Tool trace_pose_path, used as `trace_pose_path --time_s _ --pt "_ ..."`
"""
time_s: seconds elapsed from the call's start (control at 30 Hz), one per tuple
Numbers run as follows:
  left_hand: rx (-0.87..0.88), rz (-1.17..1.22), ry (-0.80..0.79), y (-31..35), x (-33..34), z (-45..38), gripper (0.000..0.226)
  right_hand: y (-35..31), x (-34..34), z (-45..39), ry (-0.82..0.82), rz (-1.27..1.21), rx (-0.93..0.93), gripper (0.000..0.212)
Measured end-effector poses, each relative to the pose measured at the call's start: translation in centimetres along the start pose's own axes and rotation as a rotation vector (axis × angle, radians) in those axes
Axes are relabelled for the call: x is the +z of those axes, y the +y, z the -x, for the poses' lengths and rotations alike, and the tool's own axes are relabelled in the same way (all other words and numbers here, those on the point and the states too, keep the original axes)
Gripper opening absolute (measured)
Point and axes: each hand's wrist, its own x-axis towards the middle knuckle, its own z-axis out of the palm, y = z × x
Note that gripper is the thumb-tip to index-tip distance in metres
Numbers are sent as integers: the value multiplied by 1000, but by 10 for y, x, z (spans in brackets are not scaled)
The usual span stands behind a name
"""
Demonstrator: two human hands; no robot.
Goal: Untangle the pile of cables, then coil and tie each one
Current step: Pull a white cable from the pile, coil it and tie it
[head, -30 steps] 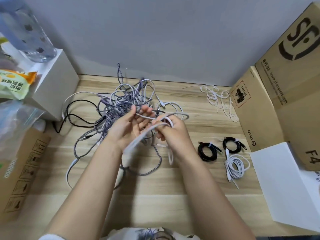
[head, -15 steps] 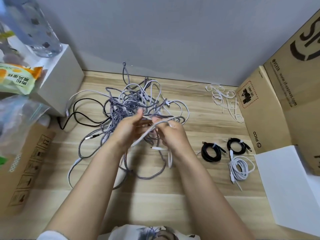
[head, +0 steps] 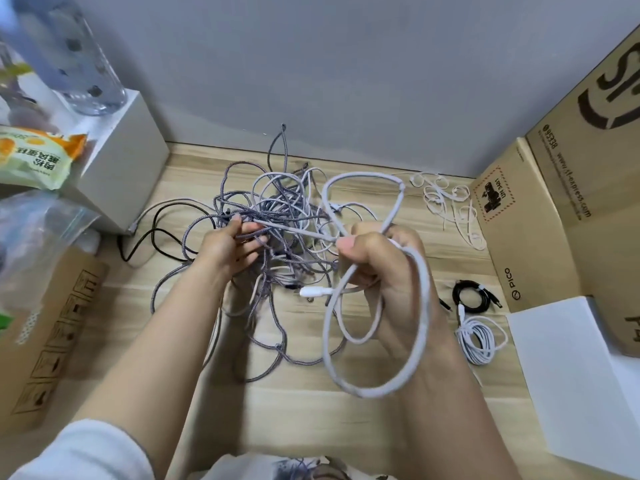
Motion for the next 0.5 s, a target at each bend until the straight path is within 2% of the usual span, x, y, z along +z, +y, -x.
trace_pose_path --time_s 0.13,0.17,0.23,0.27,0.3,0.33,0.37,0.4,0.47,0.5 --pt "120 -197 64 -3 -1 -1 39 3 -1 -4 41 4 23 31" --pt "198 -328 70 -3 -3 0 38 4 -1 -5 72 25 39 32" --pt "388 -818 161 -2 -8 7 37 5 -3 -7 122 51 59 34" --pt "476 -1067 299 0 -11 14 35 5 -3 -8 138 46 62 34" --pt "603 -1177 432 2 -10 25 32 6 -3 -9 149 42 58 35" --pt "738 -1158 513 2 -8 36 27 6 -1 -10 153 41 52 36" --pt "804 -1083 496 4 -2 48 25 8 0 -10 147 50 43 37" --pt "754 -917 383 5 6 57 33 7 1 -10 135 61 38 40" --pt "331 -397 27 6 22 61 54 5 3 -9 100 81 48 52" --pt "96 -159 -114 7 25 58 55 5 3 -7 69 85 55 55"
